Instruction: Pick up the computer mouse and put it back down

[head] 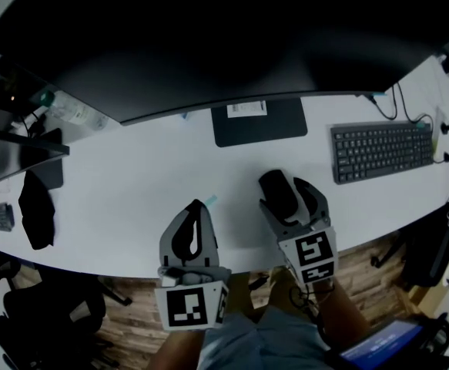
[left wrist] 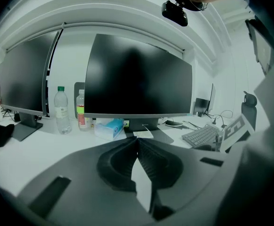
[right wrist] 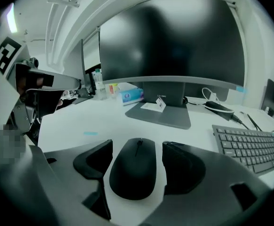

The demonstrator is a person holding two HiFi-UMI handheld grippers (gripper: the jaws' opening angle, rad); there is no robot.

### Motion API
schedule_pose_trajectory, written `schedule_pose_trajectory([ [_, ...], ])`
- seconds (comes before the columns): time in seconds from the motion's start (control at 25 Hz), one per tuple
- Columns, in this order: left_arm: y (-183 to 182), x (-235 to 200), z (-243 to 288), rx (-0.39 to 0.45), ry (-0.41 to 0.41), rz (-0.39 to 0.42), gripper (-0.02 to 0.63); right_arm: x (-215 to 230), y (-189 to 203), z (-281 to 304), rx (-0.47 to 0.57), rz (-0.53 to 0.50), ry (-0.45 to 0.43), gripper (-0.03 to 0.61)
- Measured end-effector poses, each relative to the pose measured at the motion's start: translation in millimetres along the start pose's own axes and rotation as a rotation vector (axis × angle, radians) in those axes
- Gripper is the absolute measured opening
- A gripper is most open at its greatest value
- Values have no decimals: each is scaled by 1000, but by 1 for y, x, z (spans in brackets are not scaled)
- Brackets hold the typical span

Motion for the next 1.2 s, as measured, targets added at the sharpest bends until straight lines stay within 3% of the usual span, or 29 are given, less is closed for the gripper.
schedule_pose_trajectory([
  [0.24, 15, -2, 8, -29, 2, -52, 5, 0, 18, 8, -45, 7, 8, 357],
  [0.8, 19, -10, 15, -25, -4, -47, 5, -1, 24, 12, -99, -38, 27, 358],
  [1.2, 10, -11, 5, -9, -18, -55, 5, -2, 24, 11, -138, -35, 8, 307],
])
Point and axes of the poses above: the fingertips, and each gripper's own axes: z forward along the fingers, x to its right, y out of its underside, the point moved 3 cm from there along -z, backward along the fingers, and after that the axes turned 8 degrees about x, right-handed, at the moved point
